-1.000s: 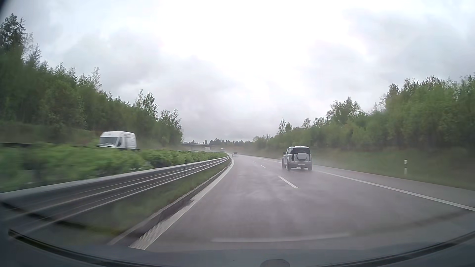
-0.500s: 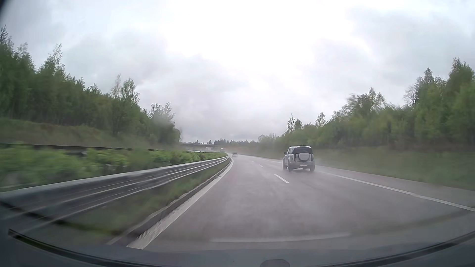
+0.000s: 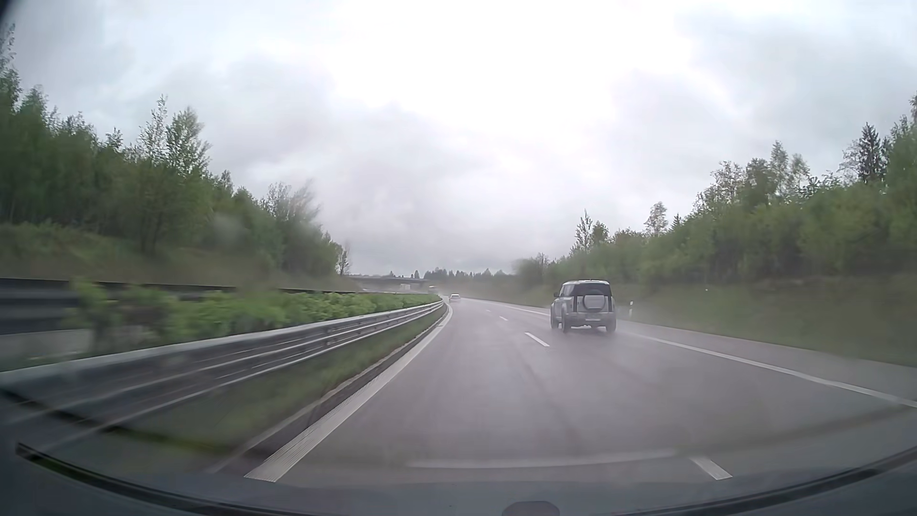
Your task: Follow the waypoints while adhering to traffic rules and regulations
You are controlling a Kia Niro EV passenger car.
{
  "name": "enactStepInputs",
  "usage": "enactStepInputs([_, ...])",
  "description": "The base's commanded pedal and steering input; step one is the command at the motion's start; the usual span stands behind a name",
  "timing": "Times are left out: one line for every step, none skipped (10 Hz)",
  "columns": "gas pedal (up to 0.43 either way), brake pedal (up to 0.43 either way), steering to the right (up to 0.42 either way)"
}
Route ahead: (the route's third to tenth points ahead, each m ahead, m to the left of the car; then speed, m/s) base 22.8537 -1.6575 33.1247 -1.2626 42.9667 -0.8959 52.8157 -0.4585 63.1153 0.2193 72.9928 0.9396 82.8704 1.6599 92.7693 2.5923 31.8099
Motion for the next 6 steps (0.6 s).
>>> enactStepInputs([0.287, 0.0, -0.009])
enactStepInputs([0.287, 0.0, -0.009])
enactStepInputs([0.287, 0.0, -0.009])
enactStepInputs([0.287, 0.0, -0.009])
enactStepInputs([0.287, 0.0, -0.008])
enactStepInputs([0.287, 0.0, -0.008])
